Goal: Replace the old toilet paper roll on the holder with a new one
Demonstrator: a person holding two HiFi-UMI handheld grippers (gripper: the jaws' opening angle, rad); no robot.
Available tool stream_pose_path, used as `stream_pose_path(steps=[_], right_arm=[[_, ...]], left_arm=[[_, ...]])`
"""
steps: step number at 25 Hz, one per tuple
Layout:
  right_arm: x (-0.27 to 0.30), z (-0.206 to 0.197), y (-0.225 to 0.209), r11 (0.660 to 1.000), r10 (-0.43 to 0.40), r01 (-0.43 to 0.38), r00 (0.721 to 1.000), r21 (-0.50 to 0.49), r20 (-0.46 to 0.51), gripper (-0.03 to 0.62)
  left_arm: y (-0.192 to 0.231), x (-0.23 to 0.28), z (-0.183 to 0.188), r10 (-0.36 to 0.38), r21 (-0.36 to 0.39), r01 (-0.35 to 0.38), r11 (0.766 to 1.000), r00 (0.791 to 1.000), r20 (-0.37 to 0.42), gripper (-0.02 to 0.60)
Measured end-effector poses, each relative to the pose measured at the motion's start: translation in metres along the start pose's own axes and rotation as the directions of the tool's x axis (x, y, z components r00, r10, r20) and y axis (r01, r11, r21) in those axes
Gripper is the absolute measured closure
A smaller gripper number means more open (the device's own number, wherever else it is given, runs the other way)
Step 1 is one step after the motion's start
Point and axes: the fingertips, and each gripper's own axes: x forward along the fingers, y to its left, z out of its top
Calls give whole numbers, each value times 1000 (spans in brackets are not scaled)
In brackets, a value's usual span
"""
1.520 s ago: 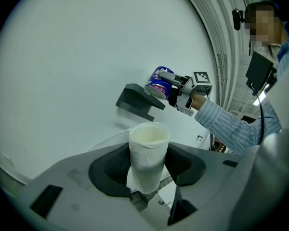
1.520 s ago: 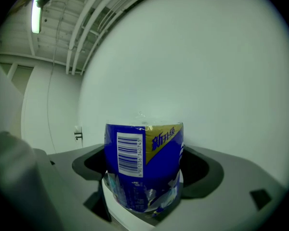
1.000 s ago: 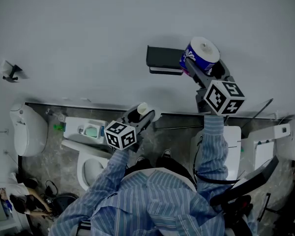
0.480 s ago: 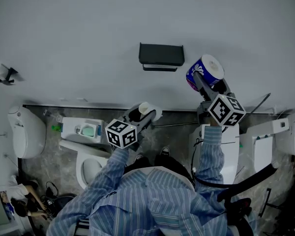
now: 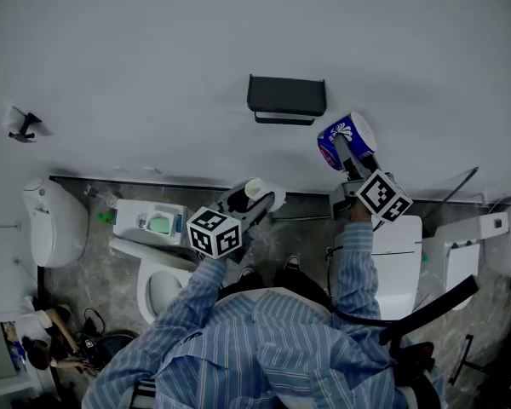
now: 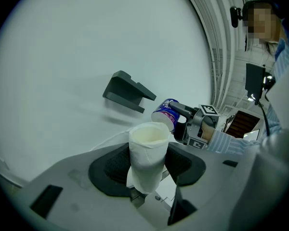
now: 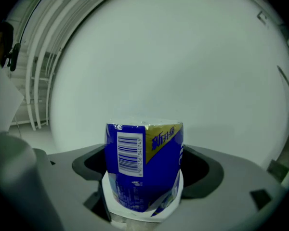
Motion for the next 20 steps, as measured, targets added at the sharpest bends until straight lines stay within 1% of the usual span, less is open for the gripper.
stream_pose_path(steps=[5, 9, 14, 18, 20], right_arm=[[10, -4, -11, 993, 11, -14, 1000, 119, 25, 157], [19, 0, -25, 972, 13, -28, 998, 234, 67, 157], [48, 1, -33, 919, 36, -75, 994, 388, 107, 157], [65, -6, -31, 888, 60, -102, 993, 449, 107, 157], [69, -9, -31, 864, 73, -118, 991, 490, 112, 157]], left_arm=[[1, -7, -2, 32, 0, -32, 999, 999, 5, 378], [3, -12, -3, 57, -1, -57, 998, 998, 8, 378], [15, -16, 0, 90, -8, -90, 996, 996, 8, 379], [21, -21, 1, 104, -11, -104, 994, 994, 10, 379], [20, -23, 0, 113, -11, -113, 994, 994, 12, 377]])
